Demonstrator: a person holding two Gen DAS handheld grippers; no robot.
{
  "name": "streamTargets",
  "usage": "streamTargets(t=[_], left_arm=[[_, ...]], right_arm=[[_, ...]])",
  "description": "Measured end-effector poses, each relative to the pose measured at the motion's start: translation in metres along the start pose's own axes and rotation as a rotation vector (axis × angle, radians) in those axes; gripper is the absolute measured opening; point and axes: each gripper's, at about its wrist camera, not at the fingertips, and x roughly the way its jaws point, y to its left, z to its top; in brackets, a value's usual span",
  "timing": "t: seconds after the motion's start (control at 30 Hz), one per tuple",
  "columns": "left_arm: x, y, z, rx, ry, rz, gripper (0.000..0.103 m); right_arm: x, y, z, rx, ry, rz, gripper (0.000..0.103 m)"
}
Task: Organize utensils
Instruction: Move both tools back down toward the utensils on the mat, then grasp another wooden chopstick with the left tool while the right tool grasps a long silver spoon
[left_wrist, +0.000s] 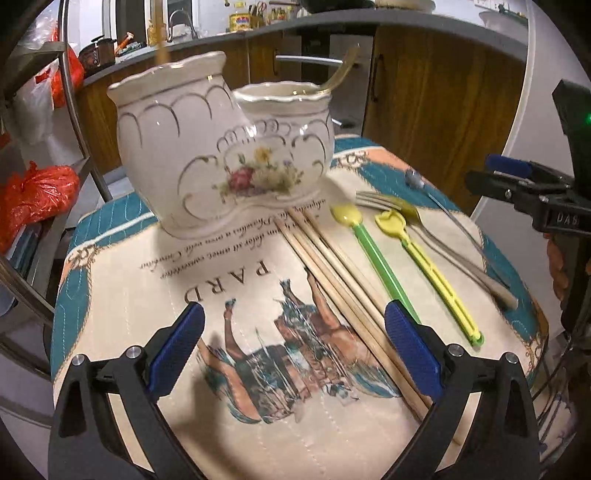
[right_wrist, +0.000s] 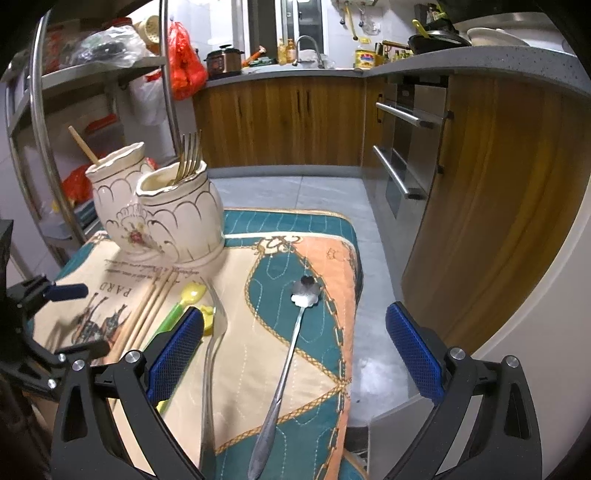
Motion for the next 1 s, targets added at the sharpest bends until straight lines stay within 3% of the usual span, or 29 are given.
streamTargets(t=[0.2,0.5,0.6,0.73,0.77,0.83,0.9,1.0], left_arm=[[0.004,0.004,-0.003,-0.028,0.034,0.015,0.085],[0.009,-0.003,0.001,-0.025,0.064,0.037,0.080],[0.010,-0.003,0.005,-0.020,0.068,0.049,0.065],[0.012,-0.004,0.008,-0.026,0.077,0.031,0.057],[0.013,-0.006,0.009,-0.020,0.079,0.023,0.048],[0.014,-0.012,0.010,0.010,0.082,0.021,0.040],[0.015,-0.014,0.012,0.030,0.082,0.014,0.024],[0.014,-0.010,0.015,0.035,0.096,-0.021,0.014]], right_arm=[[0.000,0.000,-0.002,0.000,0.006,0.006,0.098],[0.002,0.001,-0.006,-0.007,0.028,-0.013,0.098],[0.007,0.000,-0.008,-0.010,0.053,-0.025,0.098],[0.012,-0.002,-0.009,0.001,0.080,-0.036,0.095],[0.014,-0.003,-0.009,0.004,0.086,-0.035,0.094],[0.020,-0.003,-0.008,0.010,0.102,-0.035,0.076],[0.026,-0.003,-0.006,0.011,0.125,-0.037,0.065],[0.036,-0.001,-0.005,0.015,0.153,-0.027,0.052]])
